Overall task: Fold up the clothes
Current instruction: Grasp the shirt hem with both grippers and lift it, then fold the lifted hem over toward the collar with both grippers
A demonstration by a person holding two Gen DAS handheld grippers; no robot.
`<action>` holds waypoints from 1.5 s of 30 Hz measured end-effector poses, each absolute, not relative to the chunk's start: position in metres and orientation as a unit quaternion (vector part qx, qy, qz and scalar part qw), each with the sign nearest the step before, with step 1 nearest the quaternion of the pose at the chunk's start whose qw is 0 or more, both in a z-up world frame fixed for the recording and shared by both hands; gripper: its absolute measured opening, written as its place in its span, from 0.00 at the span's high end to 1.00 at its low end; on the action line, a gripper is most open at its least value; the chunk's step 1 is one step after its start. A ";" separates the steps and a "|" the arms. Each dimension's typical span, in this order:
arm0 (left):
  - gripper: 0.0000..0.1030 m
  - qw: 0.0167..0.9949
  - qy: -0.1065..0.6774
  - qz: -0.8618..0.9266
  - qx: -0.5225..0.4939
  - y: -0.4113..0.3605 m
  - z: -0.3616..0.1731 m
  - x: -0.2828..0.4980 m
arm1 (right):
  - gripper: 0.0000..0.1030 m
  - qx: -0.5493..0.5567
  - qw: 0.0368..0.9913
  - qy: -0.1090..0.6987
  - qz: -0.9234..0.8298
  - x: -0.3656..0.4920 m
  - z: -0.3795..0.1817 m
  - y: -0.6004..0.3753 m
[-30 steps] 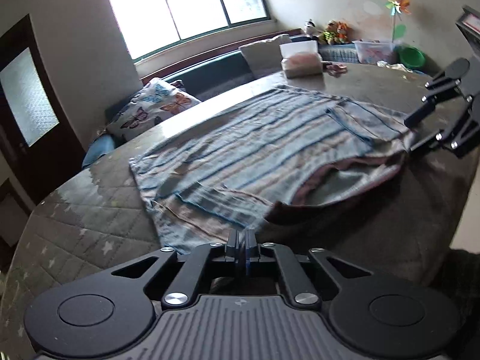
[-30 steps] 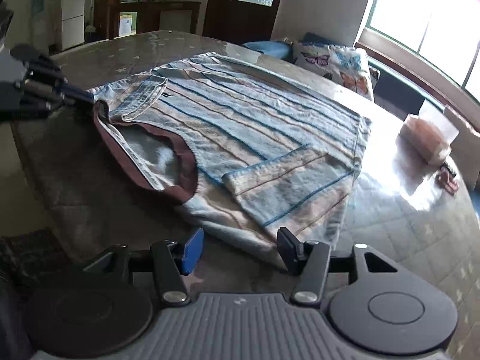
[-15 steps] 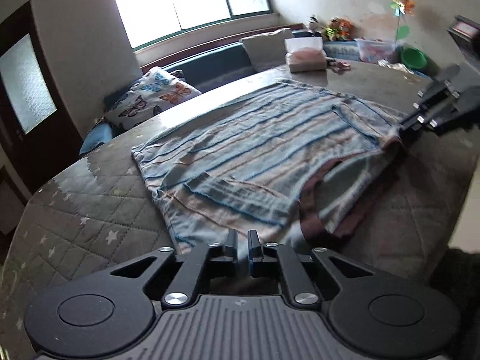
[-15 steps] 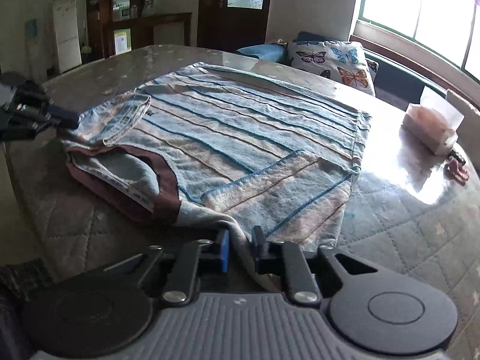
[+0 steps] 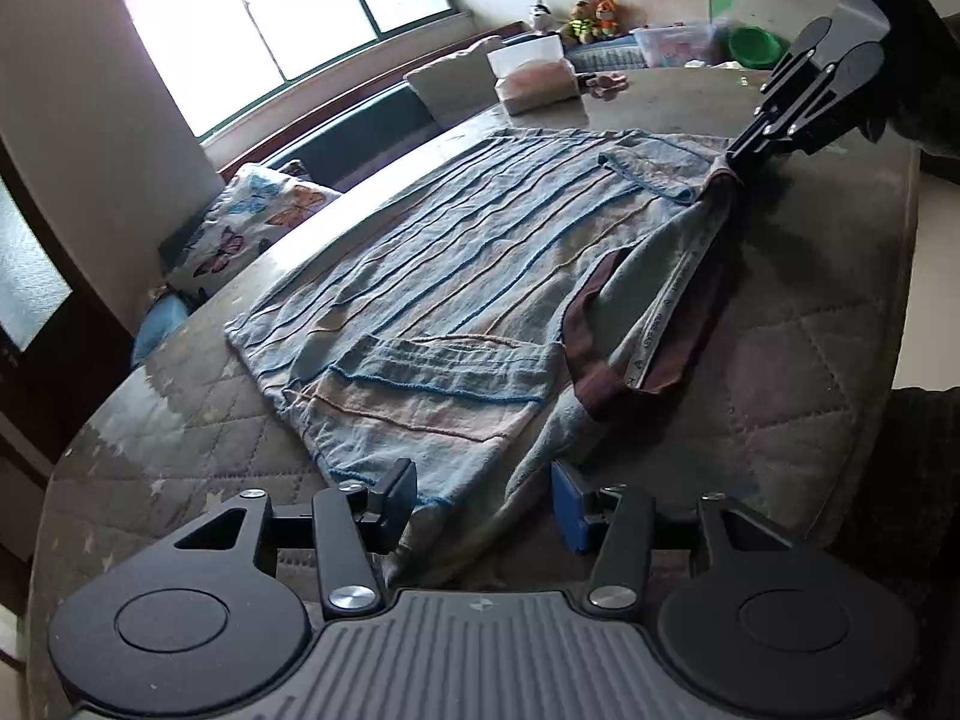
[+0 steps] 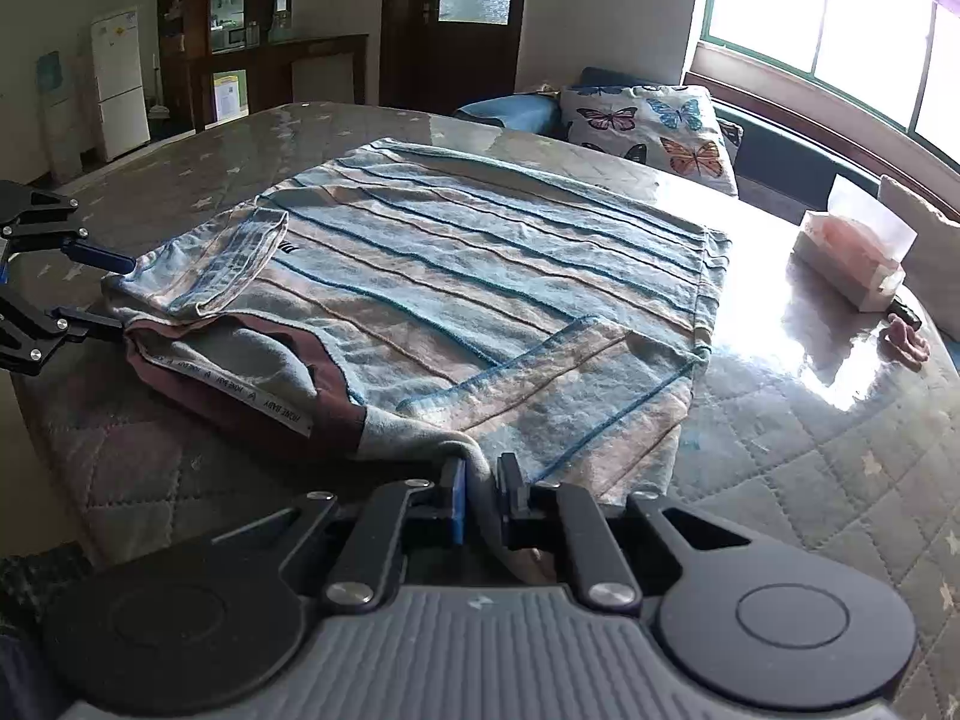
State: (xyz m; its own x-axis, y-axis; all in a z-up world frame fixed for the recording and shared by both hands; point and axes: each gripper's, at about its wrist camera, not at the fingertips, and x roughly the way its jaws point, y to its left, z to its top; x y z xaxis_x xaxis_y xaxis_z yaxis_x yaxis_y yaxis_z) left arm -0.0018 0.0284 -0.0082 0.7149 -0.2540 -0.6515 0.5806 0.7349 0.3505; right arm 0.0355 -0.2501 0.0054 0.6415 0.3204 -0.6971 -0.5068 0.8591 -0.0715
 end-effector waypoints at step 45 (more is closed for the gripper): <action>0.97 0.954 0.205 -0.153 0.159 0.045 0.094 0.070 | 0.96 -0.154 0.924 0.261 0.235 0.071 0.108 -0.232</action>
